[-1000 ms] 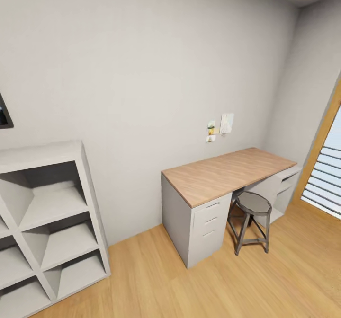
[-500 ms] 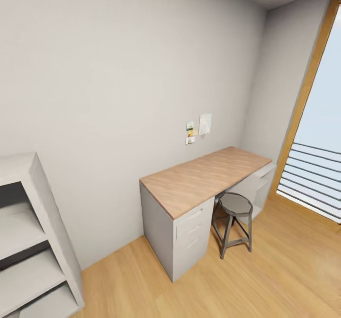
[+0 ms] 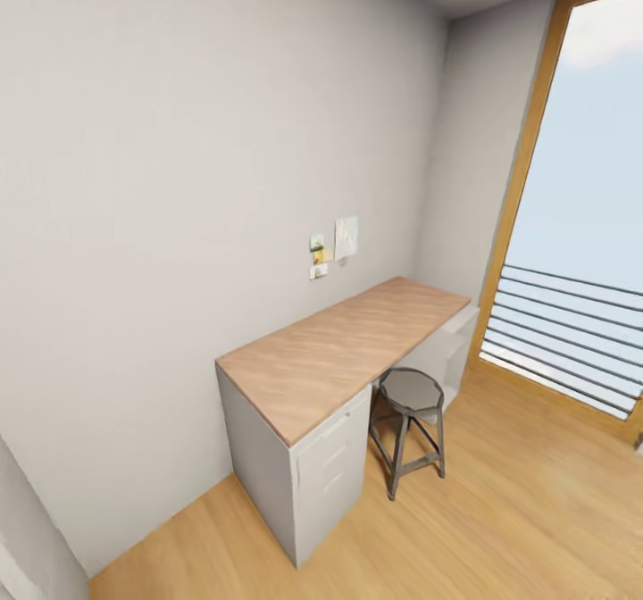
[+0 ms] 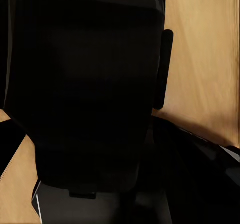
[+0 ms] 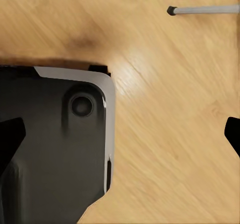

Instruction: Attach the digital camera to the camera tripod in the bedroom.

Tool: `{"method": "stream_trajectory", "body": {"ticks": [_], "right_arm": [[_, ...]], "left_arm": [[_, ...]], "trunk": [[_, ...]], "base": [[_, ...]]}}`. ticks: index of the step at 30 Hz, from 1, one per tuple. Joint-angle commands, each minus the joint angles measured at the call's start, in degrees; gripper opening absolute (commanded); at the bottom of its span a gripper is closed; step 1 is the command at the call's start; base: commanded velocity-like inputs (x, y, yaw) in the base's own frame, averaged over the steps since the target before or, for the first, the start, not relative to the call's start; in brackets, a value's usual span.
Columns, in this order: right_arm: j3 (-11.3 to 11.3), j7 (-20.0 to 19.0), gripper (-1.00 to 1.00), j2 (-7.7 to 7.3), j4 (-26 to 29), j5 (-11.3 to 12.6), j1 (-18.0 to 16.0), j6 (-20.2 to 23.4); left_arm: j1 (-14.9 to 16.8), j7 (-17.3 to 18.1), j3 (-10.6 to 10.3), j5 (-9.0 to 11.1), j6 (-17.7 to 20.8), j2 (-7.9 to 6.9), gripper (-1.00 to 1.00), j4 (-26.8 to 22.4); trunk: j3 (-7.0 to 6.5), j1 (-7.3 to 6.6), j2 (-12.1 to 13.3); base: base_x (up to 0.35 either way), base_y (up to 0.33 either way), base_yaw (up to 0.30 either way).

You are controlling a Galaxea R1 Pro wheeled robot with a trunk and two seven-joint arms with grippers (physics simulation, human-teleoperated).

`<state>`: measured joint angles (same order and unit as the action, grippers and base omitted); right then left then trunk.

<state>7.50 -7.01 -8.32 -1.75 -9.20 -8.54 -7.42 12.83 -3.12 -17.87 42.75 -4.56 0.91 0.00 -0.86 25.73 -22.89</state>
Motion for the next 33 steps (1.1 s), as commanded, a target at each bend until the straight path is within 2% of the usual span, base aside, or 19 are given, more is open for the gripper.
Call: {"method": "stream_trajectory", "body": {"ticks": [1, 11, 20, 33], "right_arm": [[0.5, -0.11, 1.0, -0.03, -0.19, -0.56, -0.07, -0.32], [0.5, -0.11, 1.0, -0.03, -0.19, -0.56, -0.07, -0.32], [0.5, -0.11, 1.0, -0.03, -0.19, -0.56, -0.07, -0.32], [0.42, -0.2, 1.0, -0.03, -0.19, -0.66, -0.07, -0.23]], "left_arm": [[0.0, -0.22, -0.5, 0.23, -0.13, 0.02, -1.0, 0.0], [0.0, -0.22, -0.5, 0.23, -0.11, 0.02, -1.0, 0.0], [0.0, -0.22, -0.5, 0.23, -0.16, -0.03, -1.0, 0.0], [0.0, -0.23, -0.5, 0.25, -0.12, -0.03, -1.0, 0.0]], "trunk": [[0.02, 0.05, -0.03], [0.02, 0.05, -0.03], [0.02, 0.05, -0.03], [0.02, 0.05, -0.03]], "base": [[0.322, 0.0, -0.288], [0.28, 0.0, -0.287], [0.067, 0.0, -0.268], [0.004, 0.0, -0.04]]}}
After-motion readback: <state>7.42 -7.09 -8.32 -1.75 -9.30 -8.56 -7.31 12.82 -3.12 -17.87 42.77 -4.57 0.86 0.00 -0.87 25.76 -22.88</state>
